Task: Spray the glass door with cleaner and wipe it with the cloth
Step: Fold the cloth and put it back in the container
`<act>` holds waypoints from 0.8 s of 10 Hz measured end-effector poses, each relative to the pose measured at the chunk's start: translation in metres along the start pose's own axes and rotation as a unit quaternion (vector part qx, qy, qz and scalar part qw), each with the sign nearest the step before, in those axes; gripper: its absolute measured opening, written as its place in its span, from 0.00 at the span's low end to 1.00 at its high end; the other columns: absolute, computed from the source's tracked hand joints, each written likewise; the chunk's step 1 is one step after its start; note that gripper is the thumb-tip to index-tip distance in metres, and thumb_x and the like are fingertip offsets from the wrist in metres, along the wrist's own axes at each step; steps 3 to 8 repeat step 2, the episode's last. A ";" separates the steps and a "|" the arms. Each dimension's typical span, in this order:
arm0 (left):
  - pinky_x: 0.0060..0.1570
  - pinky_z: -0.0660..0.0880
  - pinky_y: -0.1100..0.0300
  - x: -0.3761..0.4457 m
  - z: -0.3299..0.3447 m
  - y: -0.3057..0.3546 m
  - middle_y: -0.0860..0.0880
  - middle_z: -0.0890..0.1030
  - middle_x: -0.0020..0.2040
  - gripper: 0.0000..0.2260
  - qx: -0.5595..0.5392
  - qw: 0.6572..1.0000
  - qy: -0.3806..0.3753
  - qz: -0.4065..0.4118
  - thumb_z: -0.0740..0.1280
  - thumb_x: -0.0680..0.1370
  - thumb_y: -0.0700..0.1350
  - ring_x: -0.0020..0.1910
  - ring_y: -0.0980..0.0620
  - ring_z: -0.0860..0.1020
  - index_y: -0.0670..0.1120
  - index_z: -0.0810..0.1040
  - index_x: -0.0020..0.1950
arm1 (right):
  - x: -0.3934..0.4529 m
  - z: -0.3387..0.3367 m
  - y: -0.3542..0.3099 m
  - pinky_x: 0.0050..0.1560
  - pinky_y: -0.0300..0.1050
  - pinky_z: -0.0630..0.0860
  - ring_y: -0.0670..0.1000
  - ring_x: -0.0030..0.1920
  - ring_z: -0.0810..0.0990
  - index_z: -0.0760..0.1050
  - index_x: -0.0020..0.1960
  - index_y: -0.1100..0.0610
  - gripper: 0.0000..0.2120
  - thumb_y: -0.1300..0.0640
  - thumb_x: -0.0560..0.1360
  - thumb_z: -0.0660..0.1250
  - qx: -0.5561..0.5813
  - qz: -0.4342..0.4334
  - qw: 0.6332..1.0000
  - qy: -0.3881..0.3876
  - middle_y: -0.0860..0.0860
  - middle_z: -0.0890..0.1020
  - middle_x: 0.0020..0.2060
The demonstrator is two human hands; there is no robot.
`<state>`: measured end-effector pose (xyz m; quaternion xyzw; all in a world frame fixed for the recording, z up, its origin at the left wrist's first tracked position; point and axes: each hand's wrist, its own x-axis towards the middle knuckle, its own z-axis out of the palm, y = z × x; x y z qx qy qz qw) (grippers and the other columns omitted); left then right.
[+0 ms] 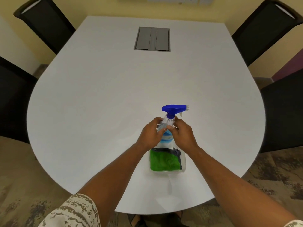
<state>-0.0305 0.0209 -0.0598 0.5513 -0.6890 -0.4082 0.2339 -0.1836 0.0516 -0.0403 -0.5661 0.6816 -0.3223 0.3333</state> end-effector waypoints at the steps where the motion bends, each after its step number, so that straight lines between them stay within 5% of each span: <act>1: 0.65 0.76 0.53 -0.002 -0.001 -0.001 0.49 0.77 0.71 0.25 0.018 1.000 -0.011 -0.004 0.67 0.81 0.54 0.67 0.48 0.78 0.48 0.67 0.75 | -0.003 -0.003 0.004 0.69 0.52 0.72 0.54 0.69 0.75 0.64 0.76 0.56 0.26 0.50 0.81 0.64 -0.024 0.004 0.999 -0.030 0.53 0.76 0.70; 2: 0.68 0.75 0.48 -0.003 -0.008 0.005 0.48 0.73 0.75 0.29 0.034 0.999 -0.013 -0.016 0.68 0.81 0.52 0.71 0.46 0.74 0.49 0.63 0.79 | 0.000 -0.014 0.008 0.69 0.48 0.69 0.54 0.72 0.71 0.55 0.80 0.53 0.30 0.50 0.82 0.62 -0.105 0.010 0.994 -0.028 0.53 0.71 0.73; 8: 0.68 0.75 0.48 -0.003 -0.008 0.005 0.48 0.73 0.75 0.29 0.034 0.999 -0.013 -0.016 0.68 0.81 0.52 0.71 0.46 0.74 0.49 0.63 0.79 | 0.000 -0.014 0.008 0.69 0.48 0.69 0.54 0.72 0.71 0.55 0.80 0.53 0.30 0.50 0.82 0.62 -0.105 0.010 0.994 -0.028 0.53 0.71 0.73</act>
